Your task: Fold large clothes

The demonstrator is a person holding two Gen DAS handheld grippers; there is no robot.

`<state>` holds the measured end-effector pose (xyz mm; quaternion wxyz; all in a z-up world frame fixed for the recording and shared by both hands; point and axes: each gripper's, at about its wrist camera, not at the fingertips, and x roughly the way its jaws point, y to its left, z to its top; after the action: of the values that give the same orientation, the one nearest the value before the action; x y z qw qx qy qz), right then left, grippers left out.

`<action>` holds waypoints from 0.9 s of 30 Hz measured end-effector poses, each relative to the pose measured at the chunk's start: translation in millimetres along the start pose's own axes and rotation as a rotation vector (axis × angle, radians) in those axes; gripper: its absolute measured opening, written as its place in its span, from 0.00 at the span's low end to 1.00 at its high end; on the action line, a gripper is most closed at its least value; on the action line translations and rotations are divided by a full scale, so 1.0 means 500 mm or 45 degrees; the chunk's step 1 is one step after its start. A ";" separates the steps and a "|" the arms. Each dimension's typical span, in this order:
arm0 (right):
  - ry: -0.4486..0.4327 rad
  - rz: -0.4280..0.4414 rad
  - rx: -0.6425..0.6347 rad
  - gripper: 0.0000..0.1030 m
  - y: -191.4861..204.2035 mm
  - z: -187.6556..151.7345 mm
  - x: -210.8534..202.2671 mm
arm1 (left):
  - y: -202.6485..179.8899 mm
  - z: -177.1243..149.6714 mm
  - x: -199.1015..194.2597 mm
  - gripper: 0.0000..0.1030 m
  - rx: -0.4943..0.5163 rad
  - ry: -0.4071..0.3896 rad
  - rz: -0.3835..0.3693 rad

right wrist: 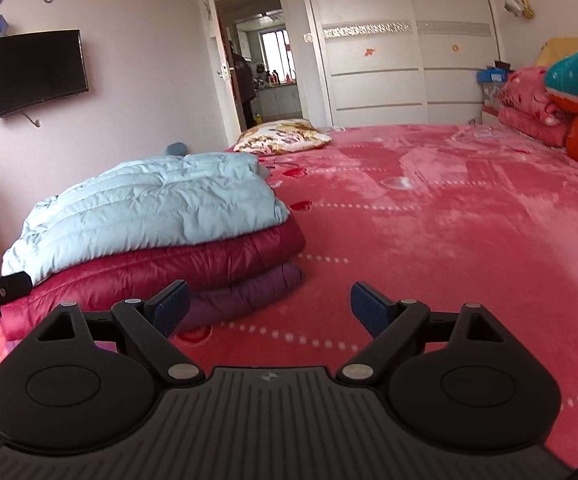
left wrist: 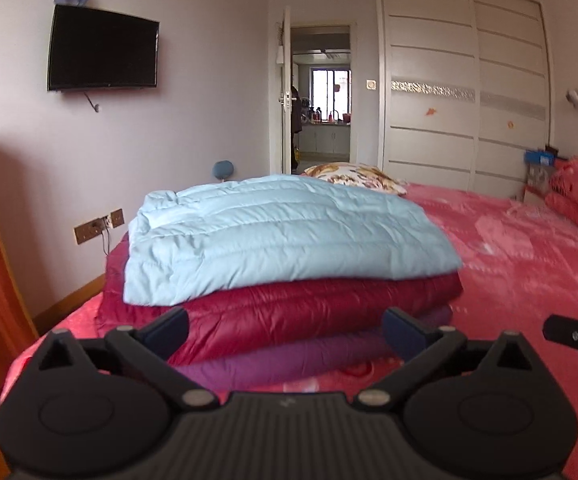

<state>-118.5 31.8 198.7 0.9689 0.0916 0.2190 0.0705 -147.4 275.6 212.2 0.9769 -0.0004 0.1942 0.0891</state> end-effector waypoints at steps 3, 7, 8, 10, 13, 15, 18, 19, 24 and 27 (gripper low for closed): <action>-0.023 0.000 0.000 1.00 0.009 0.004 -0.023 | -0.003 -0.005 -0.037 0.99 0.025 0.006 0.029; -0.052 0.020 0.012 1.00 0.021 0.003 -0.063 | 0.000 -0.010 -0.089 0.99 0.035 -0.021 0.060; -0.060 0.022 0.007 1.00 0.025 -0.002 -0.060 | 0.001 -0.011 -0.102 0.99 0.038 -0.029 0.067; -0.071 0.027 -0.008 1.00 0.037 -0.002 -0.069 | 0.002 -0.011 -0.121 0.99 0.045 -0.037 0.077; -0.080 0.024 -0.032 1.00 0.057 -0.004 -0.085 | 0.008 -0.012 -0.144 0.99 0.039 -0.053 0.089; -0.086 0.022 -0.046 1.00 0.070 -0.004 -0.095 | 0.013 -0.013 -0.157 0.99 0.026 -0.059 0.093; -0.095 0.021 -0.069 1.00 0.087 -0.006 -0.103 | 0.020 -0.014 -0.169 0.99 0.004 -0.058 0.096; -0.093 0.023 -0.078 1.00 0.092 -0.006 -0.106 | 0.021 -0.016 -0.171 0.99 -0.001 -0.056 0.099; -0.096 0.038 -0.113 1.00 0.113 -0.007 -0.114 | 0.032 -0.022 -0.181 0.99 -0.029 -0.047 0.104; -0.096 0.049 -0.126 1.00 0.116 -0.009 -0.117 | 0.034 -0.024 -0.187 0.99 -0.030 -0.048 0.110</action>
<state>-178.3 78.5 230.7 0.9782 0.0503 0.1768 0.0962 -239.7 275.7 237.1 0.9755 -0.0018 0.1746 0.1335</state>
